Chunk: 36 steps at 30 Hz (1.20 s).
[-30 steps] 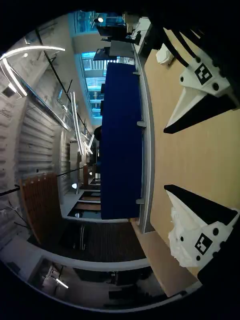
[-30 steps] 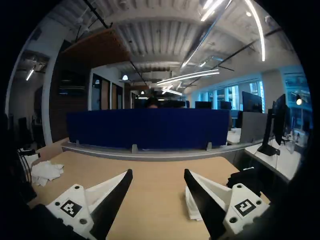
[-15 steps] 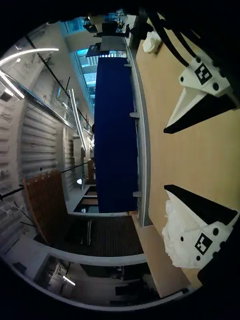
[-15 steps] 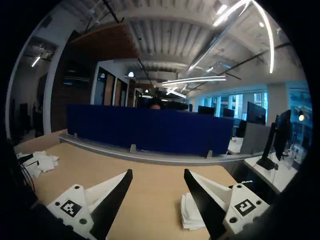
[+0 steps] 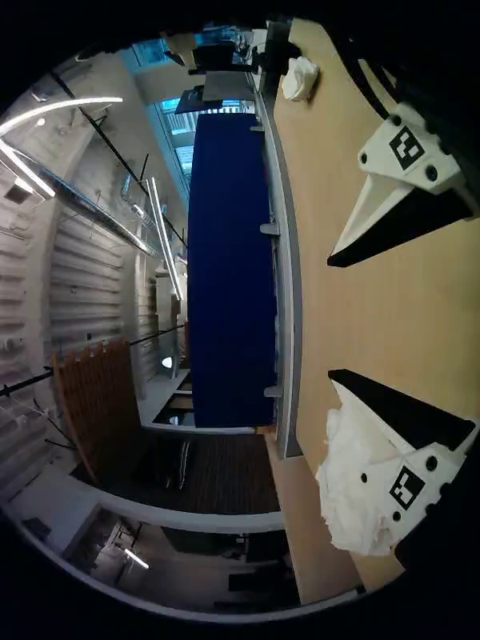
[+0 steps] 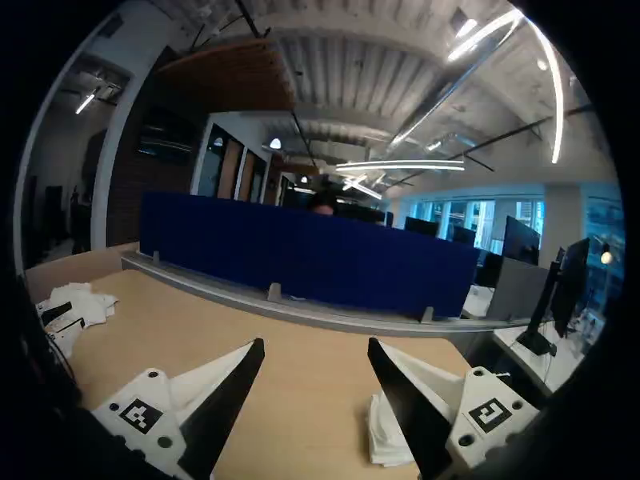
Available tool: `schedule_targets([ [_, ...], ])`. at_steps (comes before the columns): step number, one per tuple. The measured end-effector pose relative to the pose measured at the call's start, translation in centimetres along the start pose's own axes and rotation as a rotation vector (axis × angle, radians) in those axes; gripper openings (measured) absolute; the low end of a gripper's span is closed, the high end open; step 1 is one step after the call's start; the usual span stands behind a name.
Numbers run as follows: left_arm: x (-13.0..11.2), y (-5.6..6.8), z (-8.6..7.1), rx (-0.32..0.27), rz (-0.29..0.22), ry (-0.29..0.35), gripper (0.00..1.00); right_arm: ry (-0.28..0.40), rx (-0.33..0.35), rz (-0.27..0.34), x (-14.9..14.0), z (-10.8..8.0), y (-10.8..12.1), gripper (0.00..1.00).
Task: Fold towel
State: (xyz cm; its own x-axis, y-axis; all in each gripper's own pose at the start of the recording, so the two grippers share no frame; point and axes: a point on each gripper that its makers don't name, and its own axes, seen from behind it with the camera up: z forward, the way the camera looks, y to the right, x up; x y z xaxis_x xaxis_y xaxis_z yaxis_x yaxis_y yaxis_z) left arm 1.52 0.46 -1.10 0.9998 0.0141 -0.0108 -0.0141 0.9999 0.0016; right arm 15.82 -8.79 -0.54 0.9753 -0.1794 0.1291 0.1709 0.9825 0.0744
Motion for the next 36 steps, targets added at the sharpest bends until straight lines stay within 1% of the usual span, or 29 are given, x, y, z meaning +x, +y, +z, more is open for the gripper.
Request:
schedule_targets([
  [8,-1.4,0.3,0.6,-0.005,0.018,-0.005,0.95,-0.007,-0.005,0.005,-1.0,0.3,0.2,1.00],
  [14,-1.5,0.5,0.8,-0.008,0.004,-0.011,0.95,-0.010,-0.003,0.001,-1.0,0.5,0.3,1.00],
  [23,-1.6,0.5,0.7,-0.010,-0.007,-0.010,0.95,-0.007,-0.006,0.017,-0.8,0.7,0.9,1.00],
  [36,-1.7,0.1,0.7,-0.011,-0.015,-0.011,0.95,0.001,-0.016,0.022,-1.1,0.9,2.2,1.00],
])
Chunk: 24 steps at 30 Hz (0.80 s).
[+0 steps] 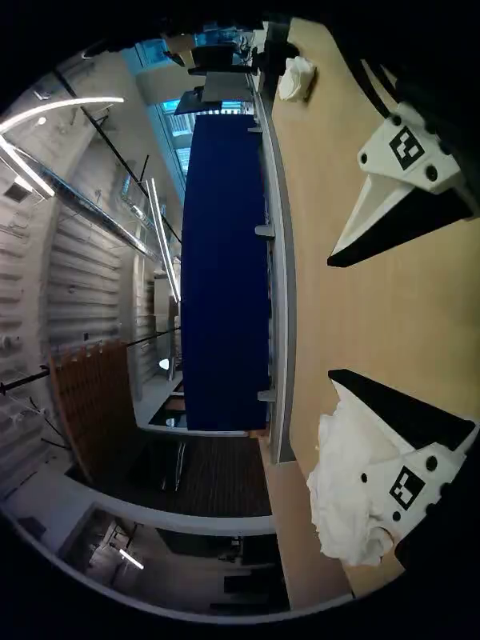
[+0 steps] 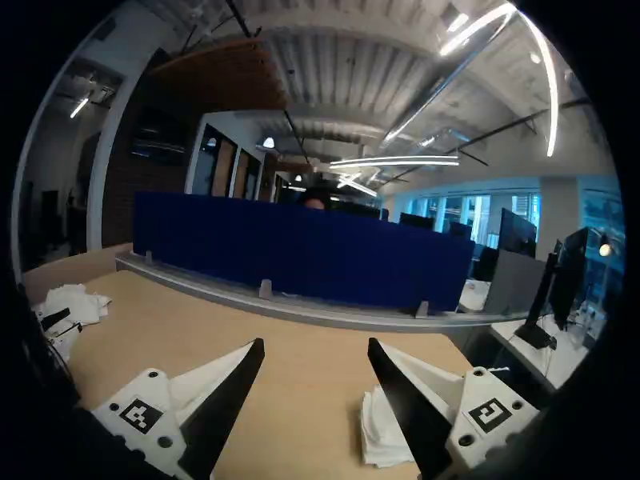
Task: Fold towel
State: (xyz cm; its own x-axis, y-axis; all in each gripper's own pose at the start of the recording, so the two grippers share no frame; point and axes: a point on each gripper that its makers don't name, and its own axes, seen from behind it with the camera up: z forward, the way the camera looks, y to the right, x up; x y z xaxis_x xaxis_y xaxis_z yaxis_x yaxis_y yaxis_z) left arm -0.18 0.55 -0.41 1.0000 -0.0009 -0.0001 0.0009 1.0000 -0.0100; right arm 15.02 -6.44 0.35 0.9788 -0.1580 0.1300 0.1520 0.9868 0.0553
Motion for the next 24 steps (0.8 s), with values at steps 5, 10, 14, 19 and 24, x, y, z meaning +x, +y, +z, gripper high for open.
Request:
schedule_targets([
  [5,0.0,0.1,0.0,0.000,-0.001,0.000,0.95,0.029,-0.003,0.009,0.9,-0.3,0.8,1.00],
  [10,0.0,0.0,-0.1,0.000,0.000,0.000,0.95,0.074,-0.018,0.033,1.7,-1.1,2.2,1.00],
  [14,0.1,0.1,-0.1,0.000,0.000,0.000,0.95,0.113,-0.040,0.065,1.6,-2.0,3.8,1.00],
  [19,0.1,0.1,-0.1,0.000,-0.001,0.000,0.95,0.133,-0.072,0.106,-0.6,-2.8,5.6,1.00],
  [24,0.1,0.1,-0.1,0.000,0.000,0.000,0.95,0.147,-0.096,0.151,-3.7,-3.0,6.8,1.00],
])
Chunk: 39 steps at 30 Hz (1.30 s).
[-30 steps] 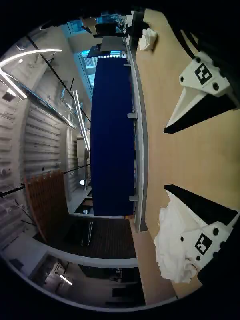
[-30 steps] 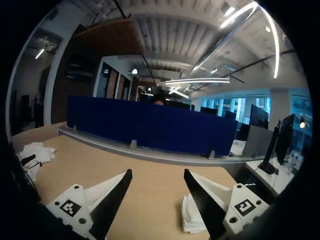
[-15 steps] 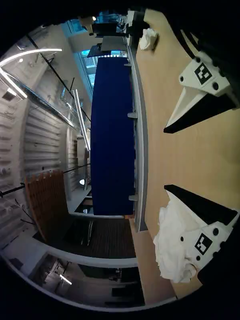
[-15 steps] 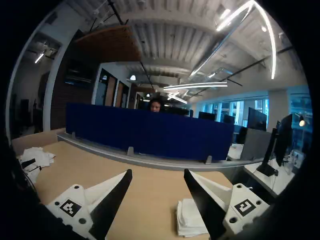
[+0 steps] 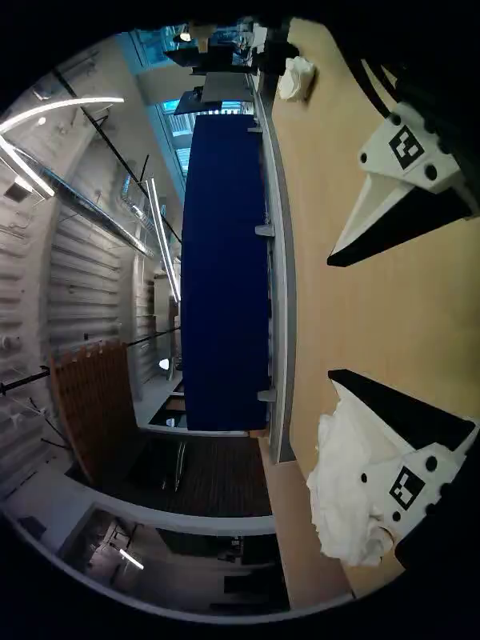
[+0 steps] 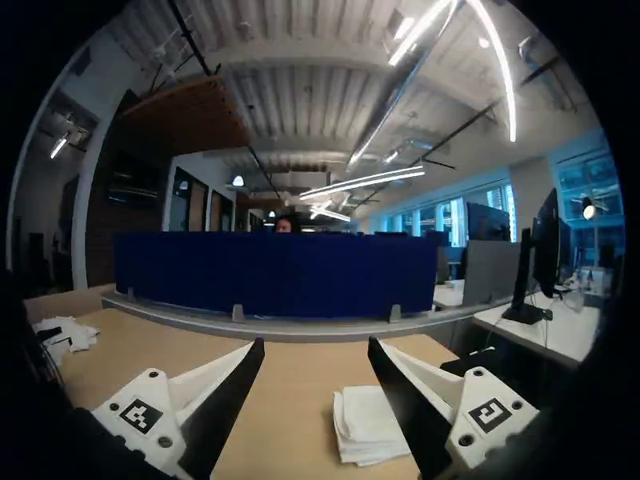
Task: Fold towel
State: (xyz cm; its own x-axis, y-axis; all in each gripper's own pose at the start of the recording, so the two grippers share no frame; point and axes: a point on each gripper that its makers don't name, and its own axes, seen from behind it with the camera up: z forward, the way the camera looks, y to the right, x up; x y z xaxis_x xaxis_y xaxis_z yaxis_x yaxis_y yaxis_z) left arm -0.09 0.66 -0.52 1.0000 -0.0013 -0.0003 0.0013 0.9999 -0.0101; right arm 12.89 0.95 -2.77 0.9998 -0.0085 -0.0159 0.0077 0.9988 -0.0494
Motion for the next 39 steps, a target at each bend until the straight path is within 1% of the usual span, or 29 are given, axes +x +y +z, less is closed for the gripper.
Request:
schedule_targets([
  [8,0.0,0.0,-0.1,0.000,0.000,0.000,0.95,-0.005,-0.011,0.066,-5.4,0.3,1.3,1.00],
  [11,0.0,0.0,-0.1,0.000,0.000,0.000,0.95,-0.017,-0.002,0.081,-7.4,0.4,1.1,1.00],
  [14,0.0,0.0,0.0,0.000,0.000,0.000,0.95,-0.022,0.007,0.086,-8.8,0.6,0.8,1.00],
  [23,0.0,0.0,0.0,0.000,0.000,0.000,0.95,-0.007,0.006,0.074,-10.3,1.4,0.5,1.00],
  [29,0.0,0.0,0.0,0.000,0.000,0.000,0.95,-0.002,0.016,0.076,-10.9,1.8,-0.4,1.00],
  [39,0.0,0.0,0.0,0.000,0.000,0.000,0.95,-0.010,0.036,0.064,-12.1,1.5,-2.1,1.00],
])
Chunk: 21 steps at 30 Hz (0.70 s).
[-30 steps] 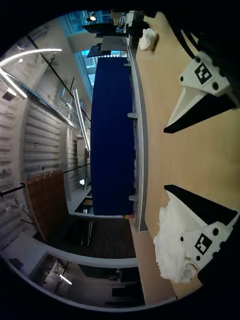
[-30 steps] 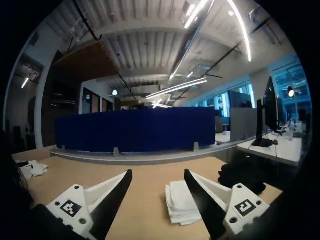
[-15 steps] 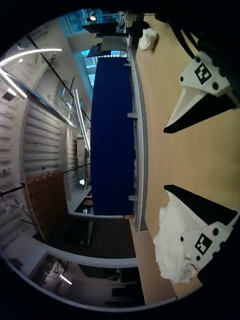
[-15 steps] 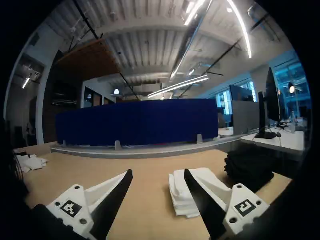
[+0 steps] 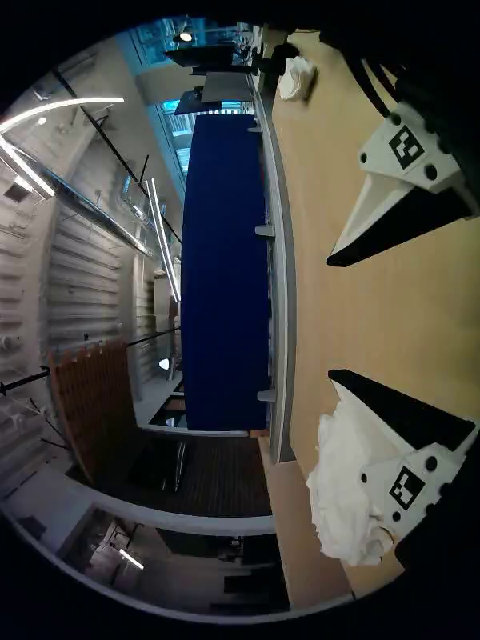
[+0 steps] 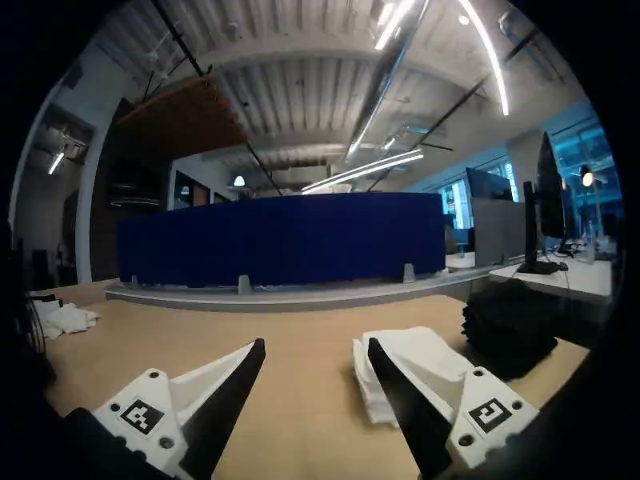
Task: Fold towel
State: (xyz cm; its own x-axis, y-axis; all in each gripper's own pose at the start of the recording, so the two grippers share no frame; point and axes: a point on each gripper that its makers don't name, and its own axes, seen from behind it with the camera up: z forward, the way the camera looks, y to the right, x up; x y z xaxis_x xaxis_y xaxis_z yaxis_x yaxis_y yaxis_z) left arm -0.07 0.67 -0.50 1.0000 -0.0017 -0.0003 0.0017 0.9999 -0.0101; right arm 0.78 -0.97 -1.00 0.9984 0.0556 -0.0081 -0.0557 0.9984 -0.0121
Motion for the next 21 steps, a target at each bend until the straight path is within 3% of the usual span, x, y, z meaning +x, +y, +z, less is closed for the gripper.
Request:
schedule_targets([
  [11,0.00,-0.07,0.01,0.000,0.000,0.000,0.95,-0.005,0.011,-0.055,-0.67,0.01,-0.93,1.00],
  [21,-0.05,-0.09,0.00,0.000,0.000,0.000,0.96,-0.006,0.004,-0.057,-0.69,0.04,-0.63,1.00],
])
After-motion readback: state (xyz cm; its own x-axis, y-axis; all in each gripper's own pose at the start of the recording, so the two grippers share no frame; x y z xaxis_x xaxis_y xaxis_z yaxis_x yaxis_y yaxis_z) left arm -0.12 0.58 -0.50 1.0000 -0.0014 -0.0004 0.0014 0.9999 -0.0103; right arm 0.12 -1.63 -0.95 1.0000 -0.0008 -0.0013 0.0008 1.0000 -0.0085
